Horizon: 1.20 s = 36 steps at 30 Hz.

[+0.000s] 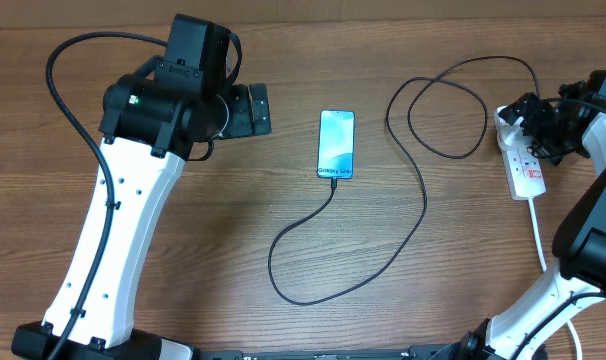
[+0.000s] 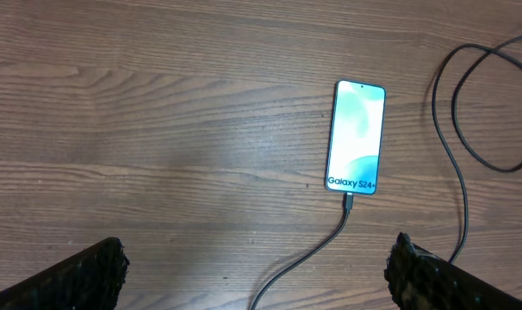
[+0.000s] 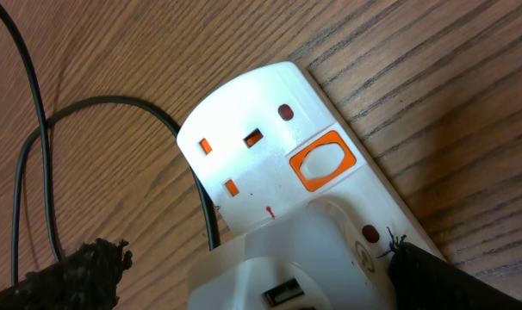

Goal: Plug charger to phone and switch on socket

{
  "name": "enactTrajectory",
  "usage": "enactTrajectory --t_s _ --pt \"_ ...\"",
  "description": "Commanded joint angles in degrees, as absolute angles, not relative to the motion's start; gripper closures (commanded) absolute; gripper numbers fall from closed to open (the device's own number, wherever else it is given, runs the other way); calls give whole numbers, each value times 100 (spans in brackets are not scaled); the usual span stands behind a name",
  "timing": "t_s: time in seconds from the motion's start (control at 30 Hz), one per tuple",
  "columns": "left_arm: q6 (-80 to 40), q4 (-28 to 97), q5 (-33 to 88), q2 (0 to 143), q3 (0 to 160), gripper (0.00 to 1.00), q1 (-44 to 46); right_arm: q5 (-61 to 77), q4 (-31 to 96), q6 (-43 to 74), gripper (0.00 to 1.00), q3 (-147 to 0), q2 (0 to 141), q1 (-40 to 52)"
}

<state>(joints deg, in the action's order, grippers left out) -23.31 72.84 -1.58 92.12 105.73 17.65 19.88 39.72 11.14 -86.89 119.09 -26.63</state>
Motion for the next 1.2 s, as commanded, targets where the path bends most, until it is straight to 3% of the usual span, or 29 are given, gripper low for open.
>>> enactTrajectory --t_s 0.0,1.17 --pt "-2161 7286 -233 9192 10591 0 1802 1949 4045 1098 0 -8809 11970 -2672" --pt "-2161 7286 -233 9192 10591 0 1802 1653 4362 1103 0 -9000 11972 -2582"
